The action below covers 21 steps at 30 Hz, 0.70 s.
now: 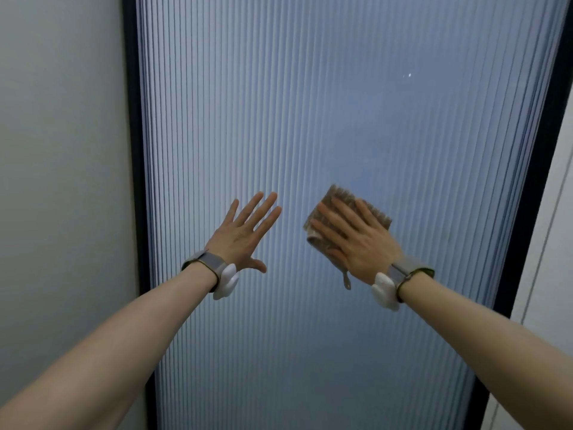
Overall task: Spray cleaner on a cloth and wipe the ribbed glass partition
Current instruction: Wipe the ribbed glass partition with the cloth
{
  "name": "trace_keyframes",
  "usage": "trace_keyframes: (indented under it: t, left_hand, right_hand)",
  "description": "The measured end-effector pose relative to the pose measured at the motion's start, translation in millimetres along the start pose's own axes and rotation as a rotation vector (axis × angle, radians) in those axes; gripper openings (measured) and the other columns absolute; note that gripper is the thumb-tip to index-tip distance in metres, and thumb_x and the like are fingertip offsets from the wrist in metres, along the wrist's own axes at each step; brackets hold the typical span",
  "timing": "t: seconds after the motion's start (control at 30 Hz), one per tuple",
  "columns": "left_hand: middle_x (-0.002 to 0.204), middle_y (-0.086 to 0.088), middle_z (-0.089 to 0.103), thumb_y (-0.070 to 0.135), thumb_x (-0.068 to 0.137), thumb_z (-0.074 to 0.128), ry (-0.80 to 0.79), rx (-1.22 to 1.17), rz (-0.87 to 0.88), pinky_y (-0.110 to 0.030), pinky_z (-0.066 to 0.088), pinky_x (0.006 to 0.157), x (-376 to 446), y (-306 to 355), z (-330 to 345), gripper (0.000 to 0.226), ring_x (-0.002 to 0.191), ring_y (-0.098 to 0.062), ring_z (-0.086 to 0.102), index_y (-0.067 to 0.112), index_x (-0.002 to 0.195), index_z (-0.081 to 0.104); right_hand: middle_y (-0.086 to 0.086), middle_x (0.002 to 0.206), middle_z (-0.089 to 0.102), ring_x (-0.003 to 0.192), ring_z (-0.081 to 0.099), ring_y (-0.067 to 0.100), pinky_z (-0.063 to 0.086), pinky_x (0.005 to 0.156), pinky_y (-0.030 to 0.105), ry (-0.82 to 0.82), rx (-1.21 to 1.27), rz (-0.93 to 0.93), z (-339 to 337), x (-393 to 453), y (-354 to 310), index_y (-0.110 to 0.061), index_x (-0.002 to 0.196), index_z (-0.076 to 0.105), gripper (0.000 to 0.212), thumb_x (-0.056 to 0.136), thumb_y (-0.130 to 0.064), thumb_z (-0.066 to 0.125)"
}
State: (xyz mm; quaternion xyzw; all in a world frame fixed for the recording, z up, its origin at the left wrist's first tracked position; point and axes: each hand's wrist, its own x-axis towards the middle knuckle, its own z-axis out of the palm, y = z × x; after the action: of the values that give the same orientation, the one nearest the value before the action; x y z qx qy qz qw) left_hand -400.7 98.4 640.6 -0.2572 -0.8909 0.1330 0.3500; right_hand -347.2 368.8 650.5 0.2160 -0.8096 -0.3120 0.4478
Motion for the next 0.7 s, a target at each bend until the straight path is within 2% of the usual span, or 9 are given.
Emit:
trace_keyframes:
  t: [0.13, 0.27, 0.37, 0.5, 0.63, 0.7]
  left_hand:
    - [0.144, -0.002, -0.04, 0.066, 0.059, 0.069, -0.021, -0.011, -0.017, -0.055, -0.011, 0.113, -1, 5, 0, 0.135, 0.132, -0.025, -0.038, 0.022, 0.135, -0.034]
    - [0.142, -0.002, -0.043, 0.065, 0.06, 0.069, -0.024, -0.017, -0.027, -0.056, -0.01, 0.113, 0, 7, 0, 0.136, 0.128, -0.026, -0.043, 0.02, 0.133, -0.036]
    - [0.143, -0.002, -0.04, 0.065, 0.058, 0.07, -0.008, -0.021, -0.021, -0.053, -0.01, 0.113, -2, 7, 1, 0.136, 0.131, -0.026, -0.039, 0.02, 0.135, -0.033]
    - [0.148, -0.002, -0.031, 0.063, 0.058, 0.072, 0.035, -0.041, 0.007, -0.045, -0.008, 0.115, -2, 6, 2, 0.133, 0.138, -0.025, -0.028, 0.02, 0.139, -0.025]
    - [0.151, -0.002, -0.023, 0.06, 0.059, 0.073, 0.064, -0.046, 0.034, -0.044, -0.002, 0.116, -6, 8, 6, 0.129, 0.14, -0.022, -0.02, 0.02, 0.141, -0.018]
    - [0.151, -0.002, -0.022, 0.059, 0.059, 0.073, 0.074, -0.048, 0.036, -0.045, -0.001, 0.116, -6, 8, 7, 0.129, 0.14, -0.022, -0.019, 0.02, 0.142, -0.017]
  right_hand:
    - [0.002, 0.155, 0.019, 0.142, 0.014, 0.031, 0.001, 0.115, 0.049, -0.035, -0.009, -0.185, 15, -27, -28, -0.023, 0.147, 0.024, 0.06, 0.092, -0.044, 0.037]
    - [0.0, 0.15, 0.036, 0.139, 0.028, 0.026, 0.005, 0.117, 0.048, -0.041, -0.046, -0.282, 10, -19, -14, -0.026, 0.143, 0.034, 0.056, 0.091, -0.048, 0.028]
    - [0.001, 0.153, 0.029, 0.141, 0.025, 0.026, 0.009, 0.117, 0.047, -0.01, 0.0, -0.161, -4, 13, 12, -0.027, 0.145, 0.028, 0.056, 0.094, -0.05, 0.024]
    - [0.003, 0.157, 0.015, 0.145, 0.011, 0.026, 0.002, 0.118, 0.046, 0.017, -0.003, 0.025, -22, 48, 40, -0.025, 0.149, 0.015, 0.059, 0.095, -0.05, 0.02]
    - [0.004, 0.158, 0.012, 0.145, 0.006, 0.028, -0.001, 0.117, 0.049, 0.031, -0.02, 0.052, -17, 45, 29, -0.024, 0.149, 0.013, 0.059, 0.096, -0.048, 0.019]
    - [0.005, 0.158, 0.014, 0.145, 0.005, 0.029, 0.0, 0.116, 0.05, 0.042, -0.021, -0.016, -6, 30, 14, -0.023, 0.149, 0.014, 0.06, 0.095, -0.048, 0.025]
